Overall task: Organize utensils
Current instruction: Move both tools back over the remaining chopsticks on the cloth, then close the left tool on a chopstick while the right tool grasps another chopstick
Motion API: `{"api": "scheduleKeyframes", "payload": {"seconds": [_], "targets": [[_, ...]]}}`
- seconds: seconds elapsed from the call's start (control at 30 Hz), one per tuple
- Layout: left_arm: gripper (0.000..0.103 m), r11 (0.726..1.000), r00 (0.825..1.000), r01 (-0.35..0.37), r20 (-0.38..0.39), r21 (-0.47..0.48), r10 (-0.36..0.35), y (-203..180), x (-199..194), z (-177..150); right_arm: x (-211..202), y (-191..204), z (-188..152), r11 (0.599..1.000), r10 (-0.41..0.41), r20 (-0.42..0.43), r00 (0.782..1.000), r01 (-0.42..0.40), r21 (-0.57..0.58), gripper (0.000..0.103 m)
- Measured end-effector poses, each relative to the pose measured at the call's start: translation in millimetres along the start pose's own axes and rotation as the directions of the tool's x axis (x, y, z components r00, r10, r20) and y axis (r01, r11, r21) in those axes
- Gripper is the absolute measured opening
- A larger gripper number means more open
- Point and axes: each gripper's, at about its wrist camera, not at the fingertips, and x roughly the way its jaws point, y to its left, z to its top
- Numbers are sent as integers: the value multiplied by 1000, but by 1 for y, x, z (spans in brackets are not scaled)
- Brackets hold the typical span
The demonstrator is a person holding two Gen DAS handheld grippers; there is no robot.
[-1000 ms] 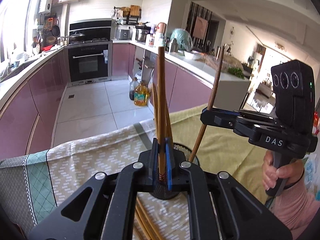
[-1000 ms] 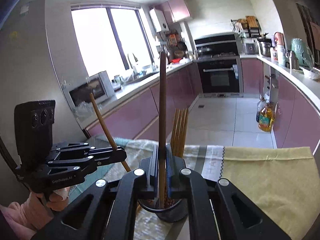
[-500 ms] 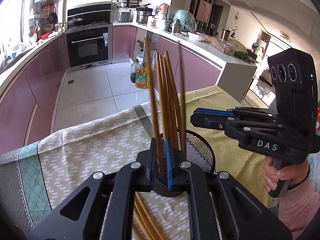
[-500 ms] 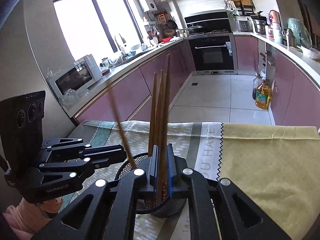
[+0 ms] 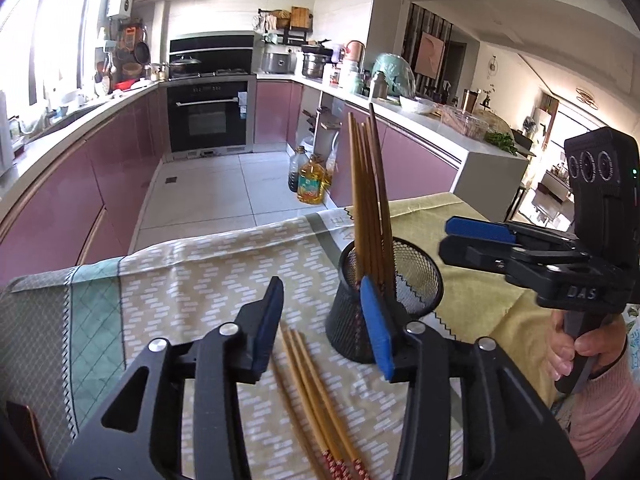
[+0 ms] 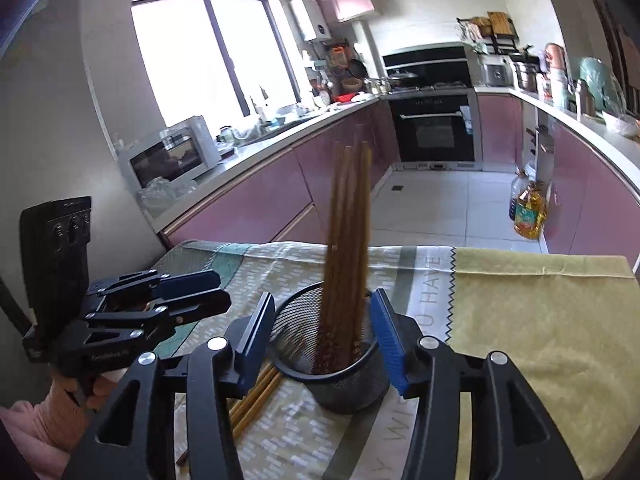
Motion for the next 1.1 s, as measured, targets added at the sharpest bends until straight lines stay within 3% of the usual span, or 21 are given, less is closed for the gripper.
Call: {"api": "scheduleKeyframes", "payload": {"seconds": [0.1,0.43,0.6,0.7,1.1], "targets": [[43,999,999,-37,-1,5,37,7,-11,-16,-6,17,-13,998,49,-7,999,-50,-35,61],[43,995,983,-97,-158,0,96,27,0,-83,33,47,-70,991,125,-183,975,-130,-19,61],[44,995,974,-97,-206,-10,93,28,11,-100,51,51,-88,994,113,-232,966,-113,14,63],[49,995,970,-96,-226,-1,93,25,16,-106,55,54,-95,996,92,-247,965,-92,13,65],[50,993,956,-110,-269,39,117,13,32,-112,57,62,-100,997,73,-258,963,-72,14,65]]}}
